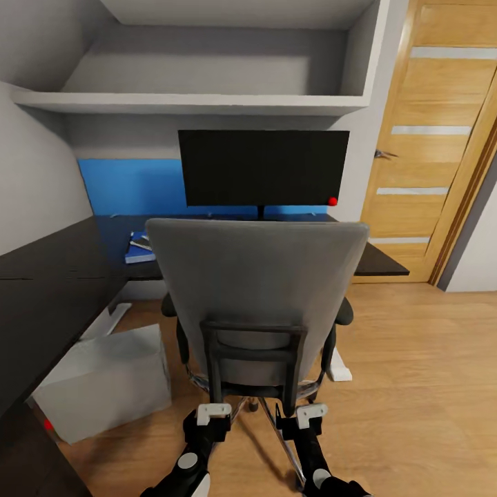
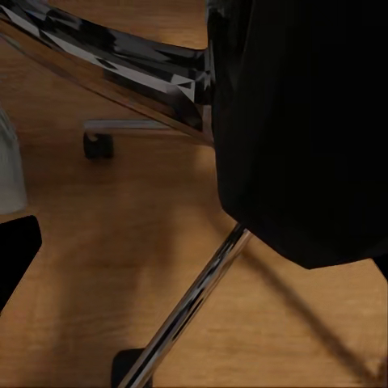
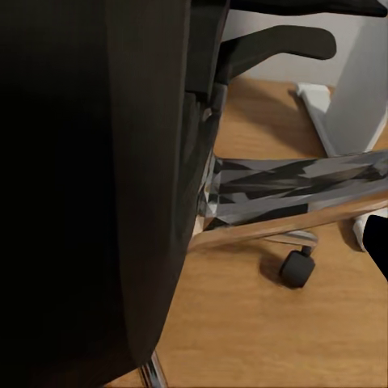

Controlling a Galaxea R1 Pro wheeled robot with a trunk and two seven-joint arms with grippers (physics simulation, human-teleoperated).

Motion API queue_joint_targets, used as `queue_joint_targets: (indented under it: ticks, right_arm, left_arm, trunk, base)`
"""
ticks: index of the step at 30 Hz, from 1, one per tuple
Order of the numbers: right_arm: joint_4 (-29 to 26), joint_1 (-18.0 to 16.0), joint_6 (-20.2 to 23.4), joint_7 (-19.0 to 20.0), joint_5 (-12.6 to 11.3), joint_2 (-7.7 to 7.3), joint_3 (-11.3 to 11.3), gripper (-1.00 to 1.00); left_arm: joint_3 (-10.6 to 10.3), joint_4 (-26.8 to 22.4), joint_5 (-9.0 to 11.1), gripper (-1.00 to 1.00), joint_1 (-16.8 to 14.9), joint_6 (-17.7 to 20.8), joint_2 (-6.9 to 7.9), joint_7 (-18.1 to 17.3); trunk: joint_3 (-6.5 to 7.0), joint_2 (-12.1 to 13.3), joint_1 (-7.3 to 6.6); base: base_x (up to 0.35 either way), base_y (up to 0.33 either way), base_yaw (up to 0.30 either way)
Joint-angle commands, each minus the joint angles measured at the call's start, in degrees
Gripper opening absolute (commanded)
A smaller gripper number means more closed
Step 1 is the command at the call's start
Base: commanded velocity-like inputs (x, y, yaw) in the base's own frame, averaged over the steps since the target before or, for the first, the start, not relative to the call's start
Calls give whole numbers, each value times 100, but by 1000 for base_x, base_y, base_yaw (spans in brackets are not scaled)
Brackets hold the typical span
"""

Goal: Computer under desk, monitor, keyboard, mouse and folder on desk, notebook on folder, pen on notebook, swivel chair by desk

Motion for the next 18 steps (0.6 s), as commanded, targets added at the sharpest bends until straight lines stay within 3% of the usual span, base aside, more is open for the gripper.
queue_joint_targets:
  ticks: [1, 12, 18]
  right_arm:
    - [9, -6, -36, -80, -152, -2, -7, 100]
    - [6, -6, -36, -79, -152, -1, -7, 100]
    - [9, -6, -36, -79, -152, -2, -7, 100]
  left_arm:
    - [-37, 1, 54, 100, -7, -33, 6, 45]
    - [-37, 1, 54, 100, -7, -33, 6, 46]
    - [-37, 1, 54, 100, -7, -33, 6, 46]
  trunk:
    - [-5, -2, 3]
    - [-5, -2, 3]
    - [-5, -2, 3]
  base:
    - [326, 0, 0]
    - [320, 0, 0]
    - [72, 0, 0]
